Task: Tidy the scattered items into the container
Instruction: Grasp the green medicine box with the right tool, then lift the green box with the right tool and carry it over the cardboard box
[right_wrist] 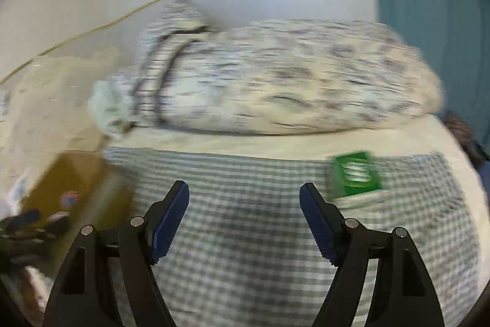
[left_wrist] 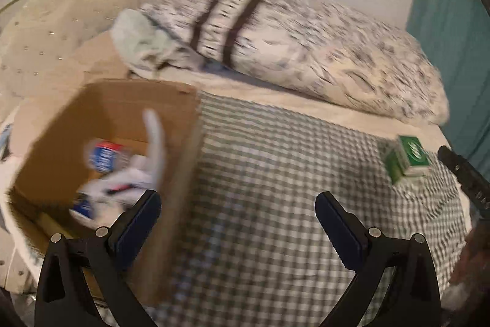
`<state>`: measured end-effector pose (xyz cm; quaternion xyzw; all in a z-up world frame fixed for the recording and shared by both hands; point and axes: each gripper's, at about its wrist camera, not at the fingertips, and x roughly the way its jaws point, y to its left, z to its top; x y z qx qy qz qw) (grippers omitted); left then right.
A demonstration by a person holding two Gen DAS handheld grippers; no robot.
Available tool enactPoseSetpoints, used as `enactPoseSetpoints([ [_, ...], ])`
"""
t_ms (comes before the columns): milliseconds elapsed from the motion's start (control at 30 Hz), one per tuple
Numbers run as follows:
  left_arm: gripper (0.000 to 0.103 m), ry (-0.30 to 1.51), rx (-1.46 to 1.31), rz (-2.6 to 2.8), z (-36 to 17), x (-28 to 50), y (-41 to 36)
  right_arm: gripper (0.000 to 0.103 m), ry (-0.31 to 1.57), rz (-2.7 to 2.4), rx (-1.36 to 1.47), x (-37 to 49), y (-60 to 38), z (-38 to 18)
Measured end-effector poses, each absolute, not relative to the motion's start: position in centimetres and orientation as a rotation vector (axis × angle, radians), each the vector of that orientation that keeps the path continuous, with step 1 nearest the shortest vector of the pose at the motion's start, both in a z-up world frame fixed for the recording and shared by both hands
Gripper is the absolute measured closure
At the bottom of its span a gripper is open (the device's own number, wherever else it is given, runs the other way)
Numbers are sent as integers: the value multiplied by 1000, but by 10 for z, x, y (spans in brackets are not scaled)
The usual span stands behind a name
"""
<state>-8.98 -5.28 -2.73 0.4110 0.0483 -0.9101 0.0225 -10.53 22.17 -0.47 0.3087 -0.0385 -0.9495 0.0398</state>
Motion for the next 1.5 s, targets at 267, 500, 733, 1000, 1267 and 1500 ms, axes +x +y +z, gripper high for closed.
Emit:
enactPoseSetpoints([
  [267,0,-18,1445,-2800,-63,-109,9,14,55,-3002,1005,-121,285,-47],
  [500,0,-28,1499,-2760,-84,-126,20,14,257,-2973,1072,-149,280,-77],
  [733,0,-38,1582,-2719,-108,-140,24,14,370,-3028,1088,-179,286,-90],
  [1000,0,-34,1646,-2687,-123,-149,23,14,351,-3030,1164,-208,300,-108],
  [1267,0,-33,1693,-2654,-135,-149,20,14,335,-2998,1242,-222,307,-131],
  [1500,0,-21,1668,-2661,-129,-145,15,27,131,-2968,1241,-219,317,-130],
])
